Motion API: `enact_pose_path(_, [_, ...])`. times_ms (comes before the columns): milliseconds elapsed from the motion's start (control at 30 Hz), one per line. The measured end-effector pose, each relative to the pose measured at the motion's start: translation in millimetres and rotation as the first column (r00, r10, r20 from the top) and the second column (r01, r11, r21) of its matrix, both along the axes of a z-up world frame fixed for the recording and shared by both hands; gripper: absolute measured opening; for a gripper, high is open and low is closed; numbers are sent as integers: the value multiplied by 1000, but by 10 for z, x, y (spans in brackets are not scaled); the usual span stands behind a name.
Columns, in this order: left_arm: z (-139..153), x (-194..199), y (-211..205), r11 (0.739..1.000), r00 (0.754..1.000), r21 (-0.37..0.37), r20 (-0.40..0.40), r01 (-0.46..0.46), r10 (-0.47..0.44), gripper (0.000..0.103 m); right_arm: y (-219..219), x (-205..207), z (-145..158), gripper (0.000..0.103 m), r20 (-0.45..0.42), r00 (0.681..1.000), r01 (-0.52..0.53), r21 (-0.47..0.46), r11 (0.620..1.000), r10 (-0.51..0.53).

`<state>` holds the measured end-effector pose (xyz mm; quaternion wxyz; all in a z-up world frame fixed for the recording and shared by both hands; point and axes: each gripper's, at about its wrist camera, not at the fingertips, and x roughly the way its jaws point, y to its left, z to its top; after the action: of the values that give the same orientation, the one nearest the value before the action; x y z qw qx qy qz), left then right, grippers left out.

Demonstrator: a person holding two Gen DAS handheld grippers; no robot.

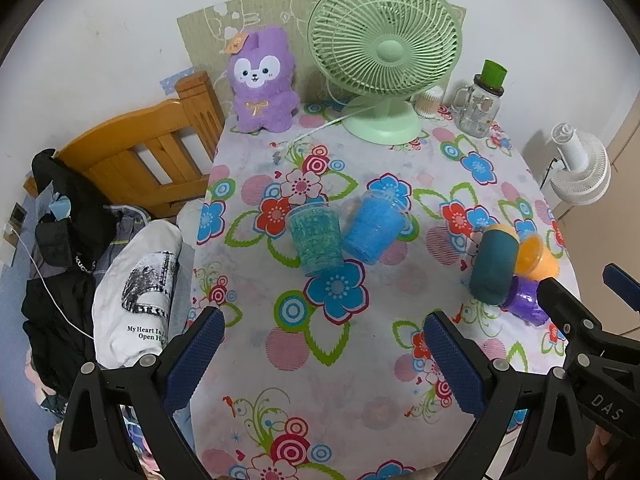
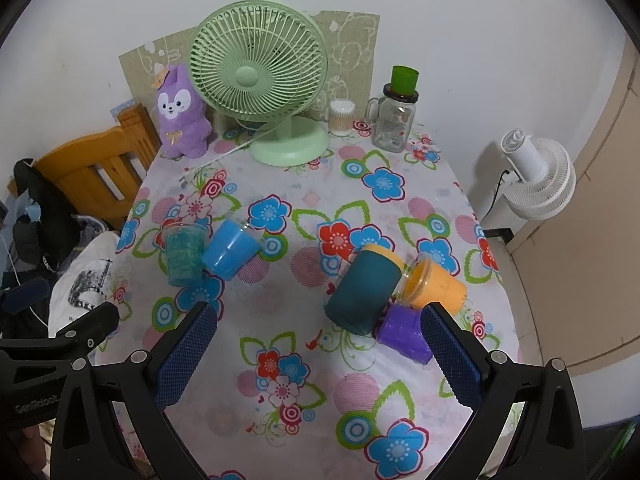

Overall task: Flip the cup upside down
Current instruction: 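Reach the left gripper to the clear teal glitter cup and grasp it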

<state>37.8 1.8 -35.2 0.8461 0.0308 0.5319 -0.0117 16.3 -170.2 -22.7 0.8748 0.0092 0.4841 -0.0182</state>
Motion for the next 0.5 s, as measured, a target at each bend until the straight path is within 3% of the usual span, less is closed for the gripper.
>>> enact_pose_path(500, [-469, 490, 138, 1000, 998, 1, -57, -23, 23, 101, 175, 497, -387, 103, -22, 999, -48, 25, 999, 49])
